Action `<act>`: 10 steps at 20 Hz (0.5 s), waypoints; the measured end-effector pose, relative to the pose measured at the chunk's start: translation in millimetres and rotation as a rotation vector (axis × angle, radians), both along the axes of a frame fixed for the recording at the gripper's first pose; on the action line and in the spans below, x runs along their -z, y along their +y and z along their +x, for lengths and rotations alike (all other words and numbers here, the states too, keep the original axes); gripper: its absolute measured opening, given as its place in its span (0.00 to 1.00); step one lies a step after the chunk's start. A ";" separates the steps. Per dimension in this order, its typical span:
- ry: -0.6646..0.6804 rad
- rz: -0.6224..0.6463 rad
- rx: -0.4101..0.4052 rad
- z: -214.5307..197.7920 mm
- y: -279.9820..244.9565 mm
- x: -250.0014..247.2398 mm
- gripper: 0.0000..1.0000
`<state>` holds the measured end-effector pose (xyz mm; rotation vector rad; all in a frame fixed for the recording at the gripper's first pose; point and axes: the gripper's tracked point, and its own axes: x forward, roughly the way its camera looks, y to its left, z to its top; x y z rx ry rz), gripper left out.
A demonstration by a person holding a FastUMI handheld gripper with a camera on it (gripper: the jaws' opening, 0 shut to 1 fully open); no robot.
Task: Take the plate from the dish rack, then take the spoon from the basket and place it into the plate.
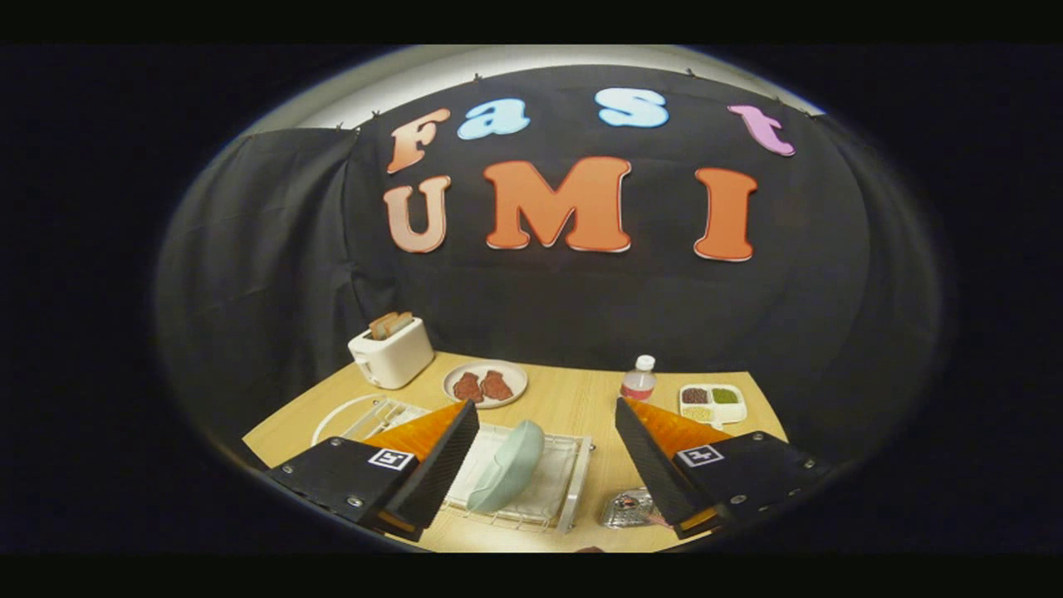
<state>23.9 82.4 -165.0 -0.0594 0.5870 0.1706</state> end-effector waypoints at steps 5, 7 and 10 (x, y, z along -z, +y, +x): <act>0.289 0.038 -0.055 -11.4 23.2 61.5 0.93; 0.374 0.028 -0.063 -15.5 24.9 75.6 0.86; 0.489 -0.038 -0.066 -16.9 20.8 98.5 0.84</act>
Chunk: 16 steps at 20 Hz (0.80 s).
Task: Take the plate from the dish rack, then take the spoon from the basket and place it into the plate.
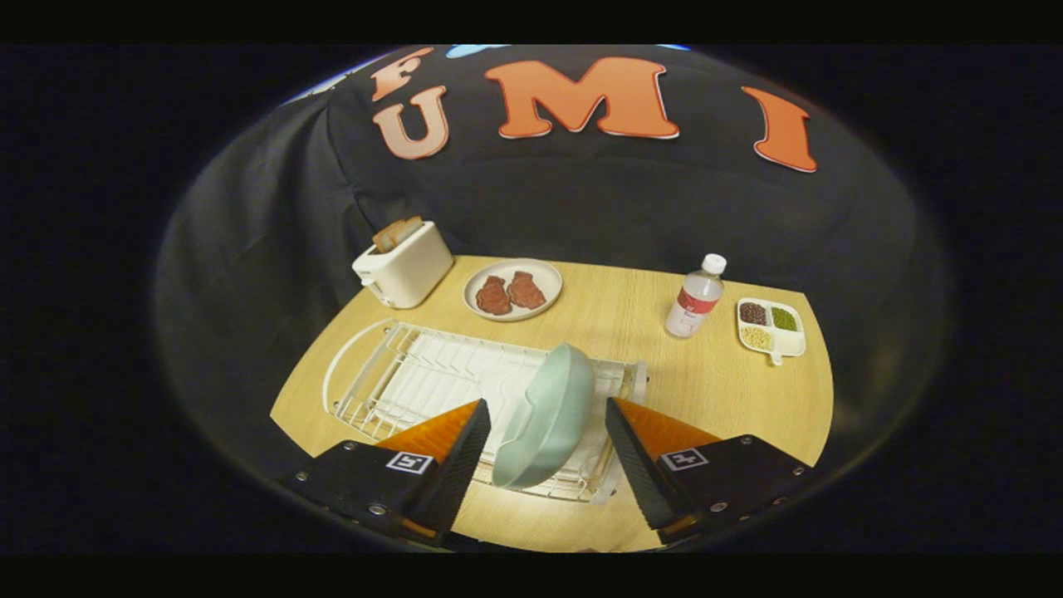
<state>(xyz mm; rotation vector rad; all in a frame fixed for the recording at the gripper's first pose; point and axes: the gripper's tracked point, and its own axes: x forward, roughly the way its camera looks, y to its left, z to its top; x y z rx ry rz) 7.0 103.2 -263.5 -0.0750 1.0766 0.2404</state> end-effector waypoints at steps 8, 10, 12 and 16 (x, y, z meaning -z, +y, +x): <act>0.213 -0.140 -0.049 -2.0 10.8 39.5 0.69; 0.251 -0.177 -0.050 -5.1 12.7 46.4 0.59; 0.286 -0.218 -0.018 -8.0 10.5 50.1 0.47; 0.302 -0.279 0.038 -8.4 4.0 49.3 0.37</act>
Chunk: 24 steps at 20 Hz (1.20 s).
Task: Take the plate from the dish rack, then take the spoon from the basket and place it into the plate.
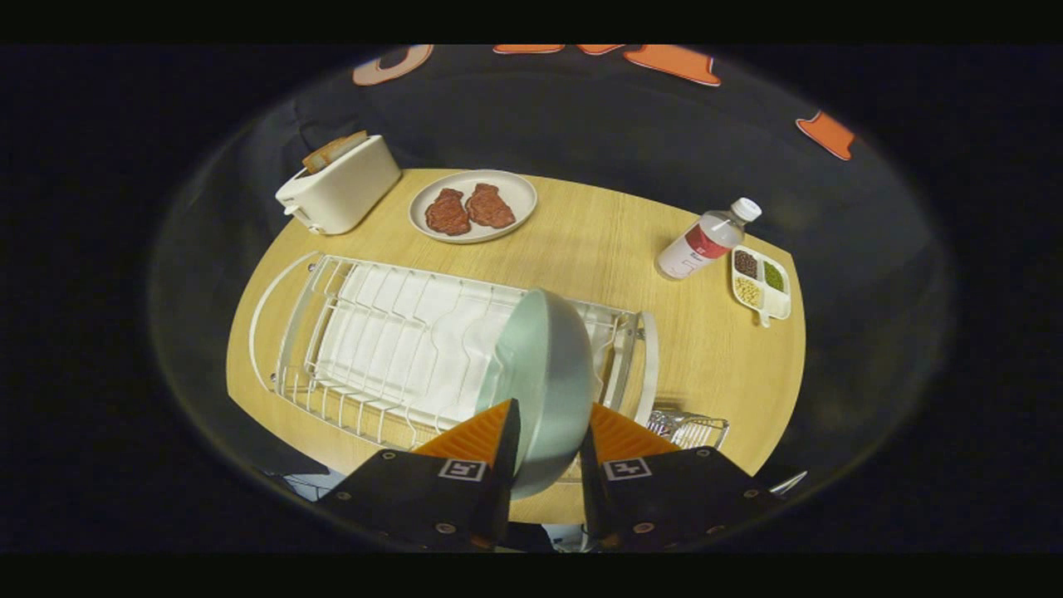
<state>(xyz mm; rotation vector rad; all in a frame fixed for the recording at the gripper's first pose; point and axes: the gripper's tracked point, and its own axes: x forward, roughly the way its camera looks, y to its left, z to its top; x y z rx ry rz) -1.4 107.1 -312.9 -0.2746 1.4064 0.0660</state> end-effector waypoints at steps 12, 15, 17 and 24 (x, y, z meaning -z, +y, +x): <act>-0.158 -0.010 0.036 -4.3 -16.4 -60.0 0.21; -0.199 0.009 0.024 -17.1 -19.9 -83.4 0.21; -0.210 0.028 0.024 -30.0 -23.9 -92.1 0.21; -0.159 0.069 0.052 -94.0 -50.4 -82.5 0.21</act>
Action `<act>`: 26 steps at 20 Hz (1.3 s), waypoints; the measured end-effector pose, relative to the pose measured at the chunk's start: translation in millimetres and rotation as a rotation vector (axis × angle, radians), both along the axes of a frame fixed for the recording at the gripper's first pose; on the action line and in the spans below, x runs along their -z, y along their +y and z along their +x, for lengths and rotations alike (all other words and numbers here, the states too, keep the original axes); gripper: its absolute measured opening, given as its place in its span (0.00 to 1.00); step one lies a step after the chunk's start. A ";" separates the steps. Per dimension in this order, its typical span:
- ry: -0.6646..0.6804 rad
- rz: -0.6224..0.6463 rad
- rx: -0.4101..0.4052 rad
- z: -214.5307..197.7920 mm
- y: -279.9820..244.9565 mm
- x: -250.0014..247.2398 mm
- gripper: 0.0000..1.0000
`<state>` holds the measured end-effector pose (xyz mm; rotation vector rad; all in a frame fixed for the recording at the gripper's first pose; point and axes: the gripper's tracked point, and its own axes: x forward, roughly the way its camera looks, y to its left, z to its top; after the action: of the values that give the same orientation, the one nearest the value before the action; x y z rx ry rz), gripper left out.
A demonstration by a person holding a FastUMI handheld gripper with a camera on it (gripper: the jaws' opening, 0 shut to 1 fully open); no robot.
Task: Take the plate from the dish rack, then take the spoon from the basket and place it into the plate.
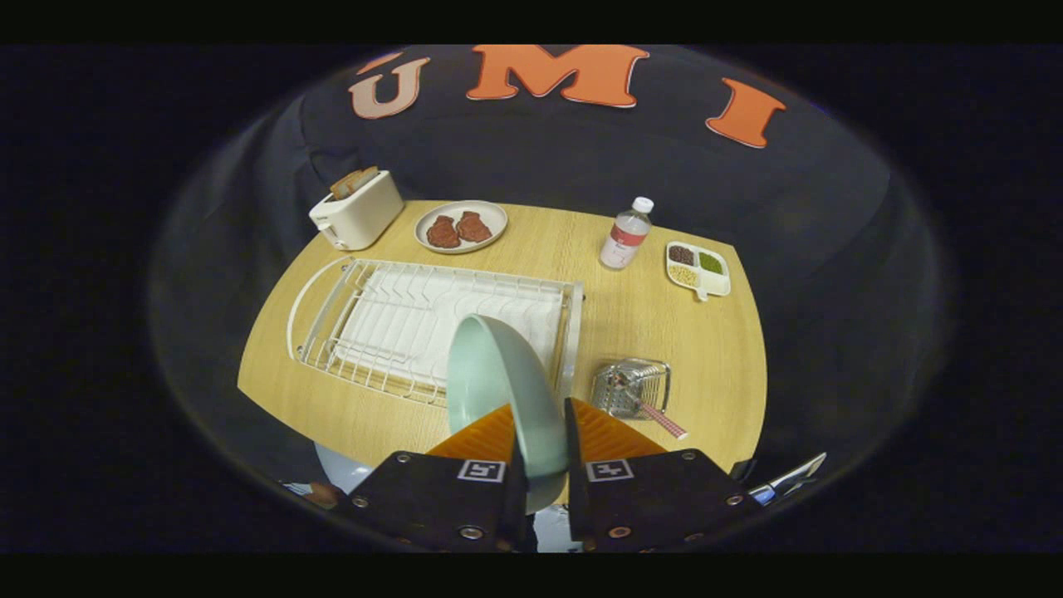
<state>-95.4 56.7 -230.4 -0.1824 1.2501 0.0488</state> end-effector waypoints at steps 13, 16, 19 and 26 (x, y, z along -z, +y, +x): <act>0.193 0.233 0.134 -115.8 -15.6 77.9 0.21; 0.196 0.279 0.166 -124.2 -17.8 92.1 0.21; 0.190 0.327 0.208 -126.0 -18.7 105.6 0.21; 0.177 0.450 0.287 -134.6 -14.0 133.1 0.21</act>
<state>-230.0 42.7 -363.5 0.3984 1.3977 0.0987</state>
